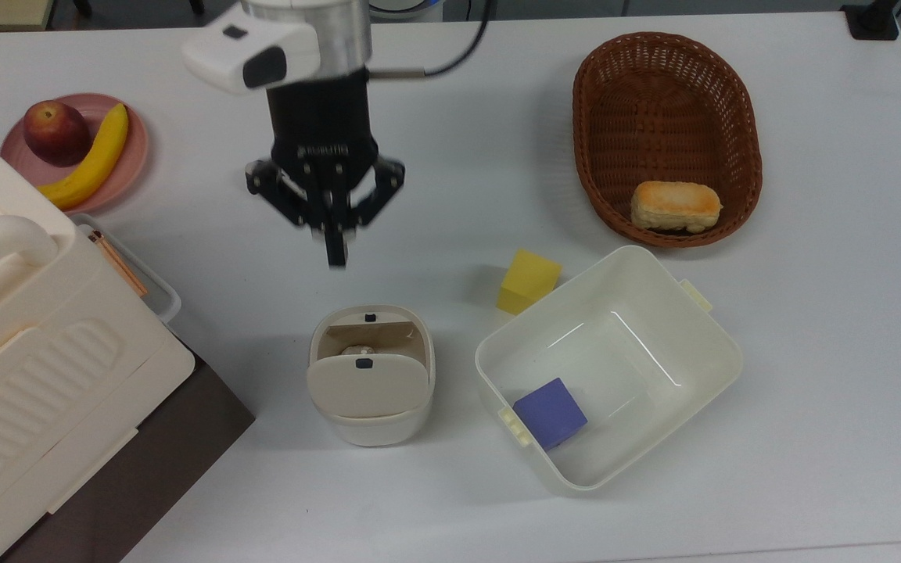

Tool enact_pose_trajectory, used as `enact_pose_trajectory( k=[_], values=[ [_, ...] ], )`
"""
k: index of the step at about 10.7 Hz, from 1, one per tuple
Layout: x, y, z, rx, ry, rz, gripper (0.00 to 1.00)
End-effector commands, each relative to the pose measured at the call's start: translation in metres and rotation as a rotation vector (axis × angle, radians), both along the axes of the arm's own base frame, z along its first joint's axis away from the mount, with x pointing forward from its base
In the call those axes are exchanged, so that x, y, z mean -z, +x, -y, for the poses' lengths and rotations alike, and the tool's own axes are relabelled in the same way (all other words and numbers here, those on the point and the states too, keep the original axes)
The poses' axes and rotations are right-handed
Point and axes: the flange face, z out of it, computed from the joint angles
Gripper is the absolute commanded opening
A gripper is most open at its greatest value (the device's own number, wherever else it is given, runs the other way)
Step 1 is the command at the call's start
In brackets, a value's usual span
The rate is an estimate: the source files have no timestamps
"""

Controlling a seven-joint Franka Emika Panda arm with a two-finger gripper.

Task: Close the trash can
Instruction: 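Lower the gripper onto the open lid, pushing it down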

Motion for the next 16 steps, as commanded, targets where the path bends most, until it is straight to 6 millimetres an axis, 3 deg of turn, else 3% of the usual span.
enact_pose_trajectory(
  k=[1, 3, 6, 8, 11, 16],
  values=[
    [0.006, 0.038, -0.006, 0.042, 0.032, 0.174, 0.0],
    [0.008, 0.049, -0.025, 0.016, 0.03, 0.258, 0.0],
    [0.035, 0.06, -0.027, 0.026, 0.032, 0.291, 0.0],
    [0.038, 0.06, -0.026, 0.028, 0.031, 0.283, 0.0],
    [0.041, 0.052, -0.019, 0.032, 0.026, 0.14, 0.0],
    [0.075, 0.04, -0.02, 0.029, 0.031, -0.1, 0.0]
  ],
)
